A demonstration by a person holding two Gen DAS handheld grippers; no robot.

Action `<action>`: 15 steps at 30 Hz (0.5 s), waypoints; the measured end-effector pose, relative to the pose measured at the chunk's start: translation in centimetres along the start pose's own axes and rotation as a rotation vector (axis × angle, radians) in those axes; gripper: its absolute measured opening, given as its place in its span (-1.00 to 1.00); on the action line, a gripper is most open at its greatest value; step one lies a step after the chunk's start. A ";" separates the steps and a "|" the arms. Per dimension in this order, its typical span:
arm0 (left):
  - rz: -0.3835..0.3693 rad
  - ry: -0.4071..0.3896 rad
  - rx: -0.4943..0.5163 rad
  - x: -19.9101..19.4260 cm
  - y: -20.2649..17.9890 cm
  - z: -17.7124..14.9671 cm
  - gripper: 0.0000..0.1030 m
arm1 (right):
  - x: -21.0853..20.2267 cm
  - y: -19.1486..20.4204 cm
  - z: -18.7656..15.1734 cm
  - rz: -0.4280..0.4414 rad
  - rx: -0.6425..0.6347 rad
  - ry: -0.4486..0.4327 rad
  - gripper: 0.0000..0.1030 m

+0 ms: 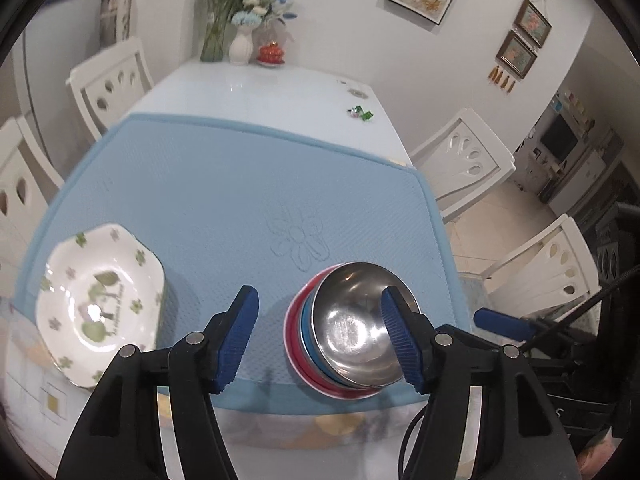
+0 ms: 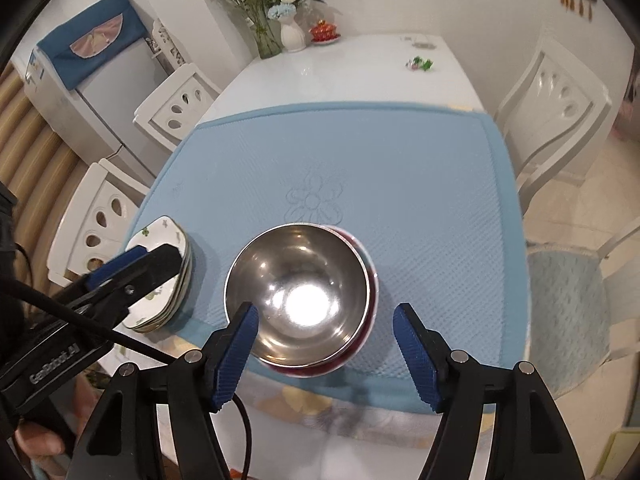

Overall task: Organize plates and bowls
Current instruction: 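Close both grippers on the rim of the nested bowl stack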

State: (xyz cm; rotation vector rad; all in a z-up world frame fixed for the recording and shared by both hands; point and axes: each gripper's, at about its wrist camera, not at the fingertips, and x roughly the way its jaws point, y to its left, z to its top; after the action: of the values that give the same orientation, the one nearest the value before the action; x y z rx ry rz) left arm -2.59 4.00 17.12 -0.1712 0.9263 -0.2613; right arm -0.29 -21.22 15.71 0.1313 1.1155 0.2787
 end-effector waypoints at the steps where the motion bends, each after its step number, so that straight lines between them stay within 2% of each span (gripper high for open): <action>1: 0.009 -0.005 0.008 -0.1 -0.2 0.0 0.20 | -0.2 0.2 0.0 -0.013 -0.012 -0.010 0.32; 5: 0.044 -0.008 0.033 -0.1 -0.4 -0.1 0.20 | -0.4 0.8 -0.1 -0.063 -0.057 -0.037 0.31; 13: 0.041 0.015 0.037 0.3 -0.3 -0.6 0.20 | -0.4 1.2 -0.5 -0.089 -0.085 -0.048 0.32; 15: 0.046 0.019 0.037 0.4 -0.3 -0.7 0.30 | -0.5 1.2 -0.5 -0.087 -0.080 -0.063 0.32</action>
State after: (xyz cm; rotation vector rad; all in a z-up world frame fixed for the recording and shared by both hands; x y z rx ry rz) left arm -2.98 3.63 16.51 -0.1138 0.9421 -0.2379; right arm -1.13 -20.24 16.19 0.0201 1.0433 0.2393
